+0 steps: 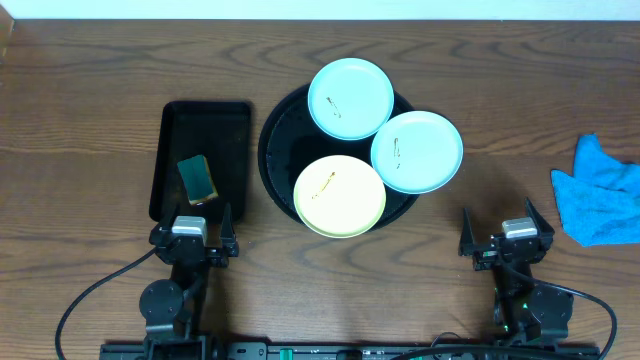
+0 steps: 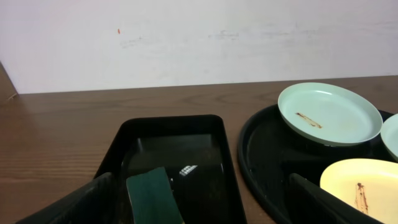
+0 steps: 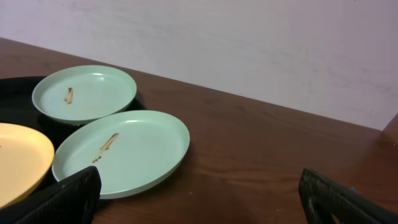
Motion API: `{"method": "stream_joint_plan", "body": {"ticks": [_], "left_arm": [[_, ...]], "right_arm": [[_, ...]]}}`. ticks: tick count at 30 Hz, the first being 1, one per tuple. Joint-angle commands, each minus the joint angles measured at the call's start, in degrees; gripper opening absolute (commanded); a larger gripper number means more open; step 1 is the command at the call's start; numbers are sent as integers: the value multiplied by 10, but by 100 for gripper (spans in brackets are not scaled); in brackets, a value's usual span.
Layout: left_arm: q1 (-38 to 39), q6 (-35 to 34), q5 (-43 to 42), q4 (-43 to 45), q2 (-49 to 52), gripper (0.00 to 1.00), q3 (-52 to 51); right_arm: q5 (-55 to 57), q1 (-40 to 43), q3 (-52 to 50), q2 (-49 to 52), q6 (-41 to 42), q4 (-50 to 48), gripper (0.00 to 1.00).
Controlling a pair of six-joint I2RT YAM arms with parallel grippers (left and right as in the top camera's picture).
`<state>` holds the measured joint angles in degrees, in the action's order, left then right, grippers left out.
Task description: Clean dirty plates on tray and stack at the side
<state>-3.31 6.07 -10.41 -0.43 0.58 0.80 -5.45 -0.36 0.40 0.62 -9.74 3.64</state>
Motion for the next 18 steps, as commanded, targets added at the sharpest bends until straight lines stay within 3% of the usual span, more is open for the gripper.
{"method": "stream_joint_plan", "body": {"ticks": [1,11,18], "left_arm": [[2,5,-24,-25,-3,85,-6],[2,6,-24,-25,-3,85,-6],[2,5,-24,-25,-3,85,-6]], "right_arm": [[9,-4,-1,-1,-6,2,99],[9,-4,-1,-1,-6,2,99],[14,-4,-1,-1,-28,-52,99]]}}
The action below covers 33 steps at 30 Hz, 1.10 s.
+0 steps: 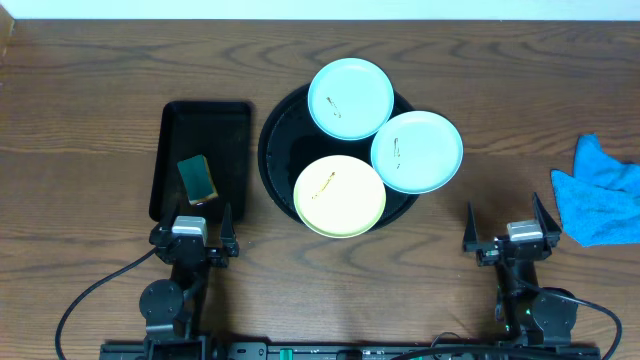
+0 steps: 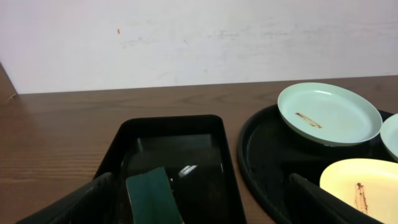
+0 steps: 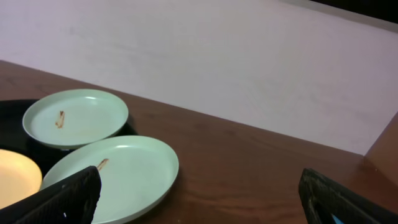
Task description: Clean dirty plates on tray and stack at the side
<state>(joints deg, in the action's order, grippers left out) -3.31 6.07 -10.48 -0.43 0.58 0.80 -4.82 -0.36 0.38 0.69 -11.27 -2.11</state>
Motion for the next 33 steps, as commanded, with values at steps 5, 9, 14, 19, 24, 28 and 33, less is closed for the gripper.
{"method": "stream_joint_plan", "body": {"ticks": [5,9,14,19,24,28,33], "left_arm": [[2,6,-24,-25,-3,85,-6],[2,5,-24,-25,-3,85,-6],[2,6,-24,-25,-3,85,-6],[2,6,-24,-25,-3,85,-6],[2,6,-24,-25,-3,85,-6],[2,5,-24,-25,-3,85,-6],[2,5,-24,-25,-3,85,-6]], "right_arm": [[19,-4,-1,-2,-19,-11,99],[-44,-4,-1,-2,-9,-19,99],[-105,-4,18,2,57,-19,99],[-104,-4,105,57,80,30,99],[-104,-4,230,191,78,88,99],[-135,-4,331,309,78,143,99],[-180,-4,429,432,78,216,99]]}}
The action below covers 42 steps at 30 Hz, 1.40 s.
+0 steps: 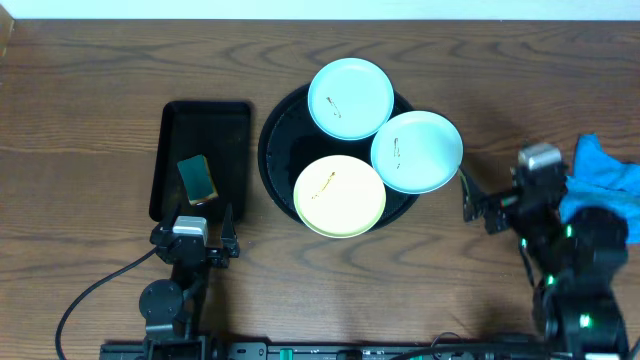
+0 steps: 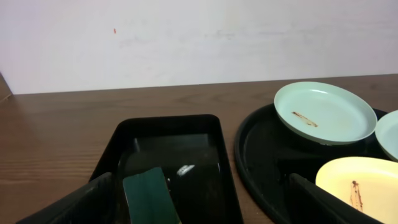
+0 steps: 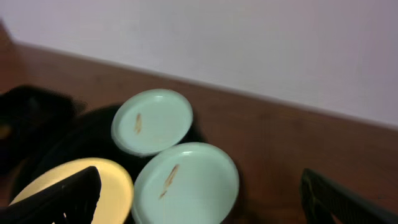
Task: Clean dirty plates on tray and stack at the side
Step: 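Reach the right gripper to the yellow plate's rim on the black tray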
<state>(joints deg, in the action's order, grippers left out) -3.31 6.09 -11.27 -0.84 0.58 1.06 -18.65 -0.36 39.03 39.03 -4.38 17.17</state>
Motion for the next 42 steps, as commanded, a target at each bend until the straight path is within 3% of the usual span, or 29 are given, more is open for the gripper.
{"method": "stream_joint_plan", "body": {"ticks": [1,10,13,16,24,30,33,38,40,42], "left_arm": [[2,5,-16,-21,-3,85,-8],[2,5,-16,-21,-3,85,-8],[2,5,-16,-21,-3,85,-8],[2,5,-16,-21,-3,85,-8],[2,5,-16,-21,-3,85,-8],[2,18,-16,-19,-3,85,-8],[2,18,-16,-20,-3,85,-8],[2,20,-18,43,-3,85,-8],[2,-7,-41,91,-3,85,-5],[1,-61,-41,90,3,85,23]], "right_arm": [[-48,-4,56,65,9,37,99],[-92,-4,104,171,23,71,99],[-176,-5,104,178,74,93,99],[-224,-31,104,191,39,96,99],[-70,-163,123,275,115,182,99],[90,-232,231,399,179,316,99],[93,-251,287,448,178,345,99],[61,-266,303,477,179,287,99],[60,-266,302,480,190,284,87],[64,-266,302,483,232,287,57]]}}
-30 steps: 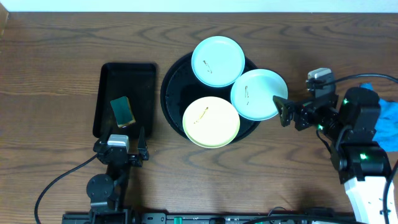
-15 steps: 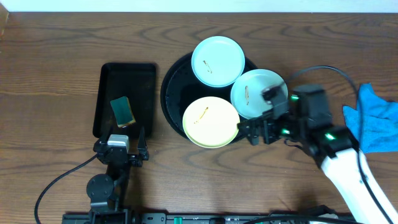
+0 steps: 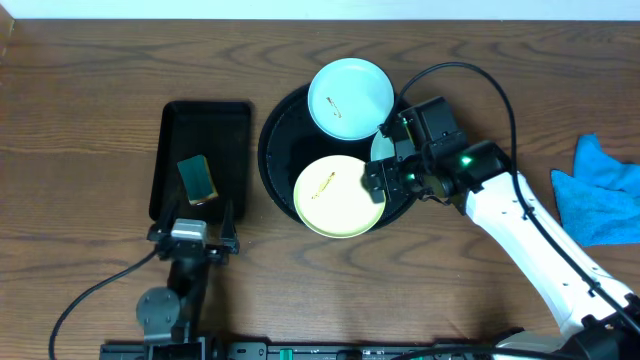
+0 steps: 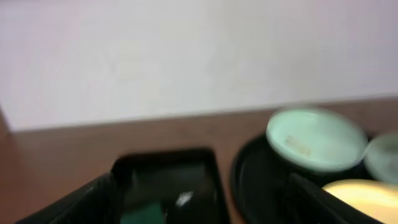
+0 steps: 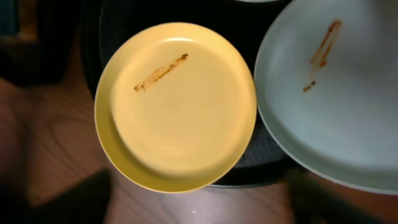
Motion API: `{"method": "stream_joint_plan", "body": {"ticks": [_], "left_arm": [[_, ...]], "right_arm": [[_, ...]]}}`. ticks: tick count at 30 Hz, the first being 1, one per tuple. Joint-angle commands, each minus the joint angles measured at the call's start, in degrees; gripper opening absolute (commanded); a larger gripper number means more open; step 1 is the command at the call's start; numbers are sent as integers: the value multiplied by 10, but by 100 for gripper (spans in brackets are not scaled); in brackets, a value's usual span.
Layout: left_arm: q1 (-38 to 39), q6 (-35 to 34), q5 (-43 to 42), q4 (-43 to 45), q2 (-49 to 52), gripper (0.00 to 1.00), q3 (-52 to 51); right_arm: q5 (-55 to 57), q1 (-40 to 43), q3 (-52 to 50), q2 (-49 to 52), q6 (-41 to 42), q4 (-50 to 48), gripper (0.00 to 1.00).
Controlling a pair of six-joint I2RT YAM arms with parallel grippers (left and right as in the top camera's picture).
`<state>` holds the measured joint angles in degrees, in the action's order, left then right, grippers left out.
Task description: Clean dirty plates on tray and stack at the side
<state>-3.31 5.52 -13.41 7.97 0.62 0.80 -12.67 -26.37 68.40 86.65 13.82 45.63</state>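
Three dirty plates sit on the round black tray (image 3: 275, 150): a mint plate (image 3: 350, 97) at the back, a yellow plate (image 5: 177, 106) at the front with a brown streak, and a second mint plate (image 5: 336, 93) on the right, streaked too. My right gripper (image 3: 385, 165) hovers open above the yellow plate's right edge, and the arm hides most of the right mint plate from overhead. Its dark fingers (image 5: 59, 199) frame the view with nothing between them. My left gripper (image 3: 192, 222) is open near the front edge, facing the green sponge (image 3: 197, 178).
The sponge lies in a rectangular black tray (image 3: 205, 125) left of the round one. A blue cloth (image 3: 605, 200) is bunched at the table's right edge. The left wrist view is blurred; it shows the rectangular tray (image 4: 165, 162) and the back mint plate (image 4: 314, 137).
My right arm has gone from beside the blue cloth to above the round tray, its camera now looking straight down on the yellow and right mint plates. The left wrist view has blurred.
Both grippers first sat open at the table's front edge with the plates untouched. The right wrist then tilted up, later stood raised near the blue cloth, and now hangs over the tray. The left gripper has stayed by the sponge tray.
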Motion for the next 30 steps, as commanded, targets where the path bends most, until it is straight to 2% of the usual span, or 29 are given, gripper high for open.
{"method": "stream_joint_plan", "body": {"ticks": [1,3,6,7,10,13,17,21,25,30], "left_arm": [[0,-79,-16,-9,10,85,42],[0,-111,-7,-33,36,85,85],[-3,-118,-7,-84,113,85,185],[-3,-118,-7,-104,140,85,219],[-3,-118,-14,-208,254,86,363],[-3,-116,-42,-338,379,85,514],[-3,-116,-67,-464,506,86,653],[-3,-116,-68,-521,578,86,688],[-3,-116,-66,-568,619,85,688],[-3,-116,-65,-579,644,85,688]], "right_arm": [[4,-6,8,8,69,5,47],[4,-9,8,11,88,7,36],[50,-26,8,19,117,22,34],[76,-35,8,23,125,30,35],[128,-58,8,38,145,49,54],[124,-68,8,60,147,49,59],[124,-70,8,89,155,54,57],[124,-70,8,118,175,53,56],[111,-70,8,140,179,34,49],[118,-70,8,167,190,30,46]]}}
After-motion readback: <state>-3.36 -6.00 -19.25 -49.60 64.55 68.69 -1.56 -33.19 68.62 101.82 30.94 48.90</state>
